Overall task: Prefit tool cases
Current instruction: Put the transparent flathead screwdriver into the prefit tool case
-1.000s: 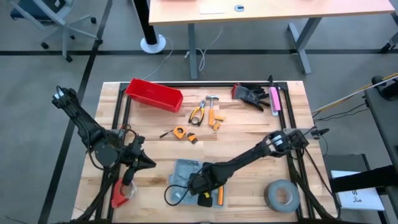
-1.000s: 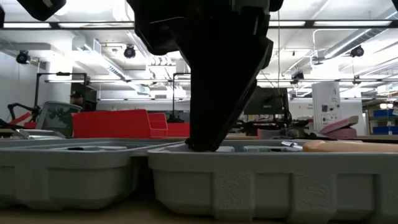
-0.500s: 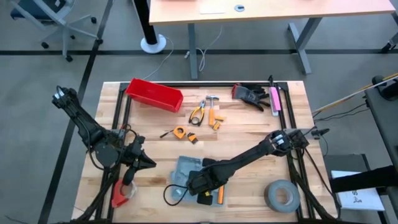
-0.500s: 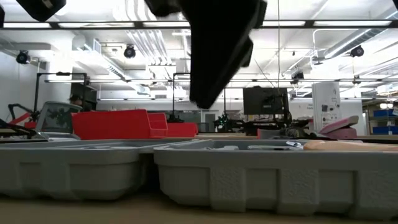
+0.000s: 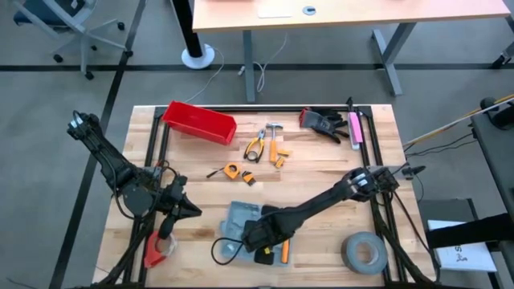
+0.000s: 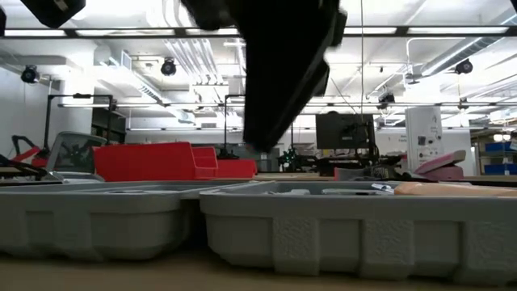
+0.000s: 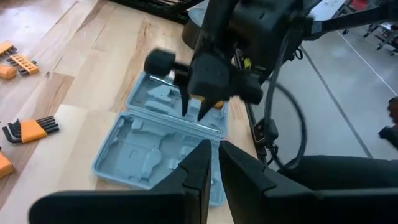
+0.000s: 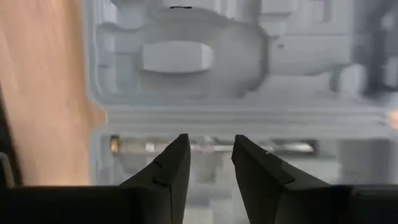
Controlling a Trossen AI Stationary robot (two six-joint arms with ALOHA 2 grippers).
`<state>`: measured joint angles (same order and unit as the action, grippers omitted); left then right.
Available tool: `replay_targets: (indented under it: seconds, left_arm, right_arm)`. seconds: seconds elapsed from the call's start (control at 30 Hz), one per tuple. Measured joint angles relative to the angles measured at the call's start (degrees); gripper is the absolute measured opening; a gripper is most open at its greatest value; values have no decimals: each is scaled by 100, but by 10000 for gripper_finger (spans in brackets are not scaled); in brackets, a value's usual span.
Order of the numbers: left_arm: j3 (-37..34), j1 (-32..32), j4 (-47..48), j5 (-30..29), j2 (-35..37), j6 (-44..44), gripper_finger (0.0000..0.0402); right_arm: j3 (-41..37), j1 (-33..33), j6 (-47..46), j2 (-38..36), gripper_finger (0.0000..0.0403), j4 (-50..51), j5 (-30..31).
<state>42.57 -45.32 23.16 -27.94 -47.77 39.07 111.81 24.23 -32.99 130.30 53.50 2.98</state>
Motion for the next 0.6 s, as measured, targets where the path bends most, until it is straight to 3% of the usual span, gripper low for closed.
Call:
replay_targets:
  seconds: [0.17, 0.27, 0.6]
  left_arm:
    - [0, -5, 0, 8, -3, 5, 37]
    - [0, -7, 2, 54, -15, 46, 37]
    - [-7, -7, 0, 61, -41, 50, 37]
  right_arm:
    - [-546, -5, -34, 276, 92, -949, -586]
    - [-601, -11, -87, 350, 86, -907, -758]
    - [-158, 0, 75, 238, 67, -298, -262]
